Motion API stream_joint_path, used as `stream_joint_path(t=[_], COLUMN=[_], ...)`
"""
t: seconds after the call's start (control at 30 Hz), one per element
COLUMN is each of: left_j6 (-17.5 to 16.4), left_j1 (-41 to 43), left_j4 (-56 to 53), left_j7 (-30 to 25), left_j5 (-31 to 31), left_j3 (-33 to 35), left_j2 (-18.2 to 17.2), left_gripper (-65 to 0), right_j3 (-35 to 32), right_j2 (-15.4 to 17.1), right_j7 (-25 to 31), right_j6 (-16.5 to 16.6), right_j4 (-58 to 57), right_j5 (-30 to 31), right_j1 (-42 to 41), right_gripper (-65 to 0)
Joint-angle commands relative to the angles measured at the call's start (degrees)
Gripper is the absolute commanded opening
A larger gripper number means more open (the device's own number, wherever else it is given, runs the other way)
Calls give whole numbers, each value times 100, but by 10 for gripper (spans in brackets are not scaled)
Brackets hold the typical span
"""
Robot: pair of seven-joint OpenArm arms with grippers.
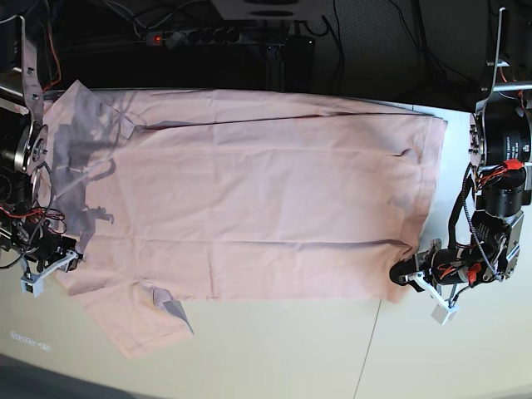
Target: Fold the T-shirt properly
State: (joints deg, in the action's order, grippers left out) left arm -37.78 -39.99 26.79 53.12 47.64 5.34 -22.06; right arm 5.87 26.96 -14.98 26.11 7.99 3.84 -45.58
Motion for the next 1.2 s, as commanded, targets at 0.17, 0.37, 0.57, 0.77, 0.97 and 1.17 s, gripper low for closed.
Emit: stream_joint_path(t=[0.17, 0.37, 0.57, 0.77, 0.97, 1.17], left_j6=[-222, -222, -222, -222, -222, -222], left_j1=[-192, -197, -208, -203, -188, -20], left_j4=[105, 105, 105, 105, 107, 107], left_j7=[-59, -72, 334, 763, 1436, 2374], left_j5=[101, 175, 1058, 1773, 2363, 3314], left_j3=[-4, -7, -7, -7, -7, -7], left_j2=[-66, -68, -160, -483, -732, -756], left_gripper=[-650, -650, -650, -650, -650, -650], right_j3=[-354, -354, -354, -354, -354, -348], right_j2=[35, 146, 332, 671, 975, 1064], right_j7=[-234, -240, -243, -466, -704, -1322], right_j6=[68, 70, 162, 470, 678, 717], right_j4=[192, 518, 682, 723, 859, 1545], right_j5=[-264, -407, -339, 584, 1097, 1860], right_j1=[-26, -24, -24, -24, -22, 442], right_gripper=[-650, -650, -650, -650, -650, -650])
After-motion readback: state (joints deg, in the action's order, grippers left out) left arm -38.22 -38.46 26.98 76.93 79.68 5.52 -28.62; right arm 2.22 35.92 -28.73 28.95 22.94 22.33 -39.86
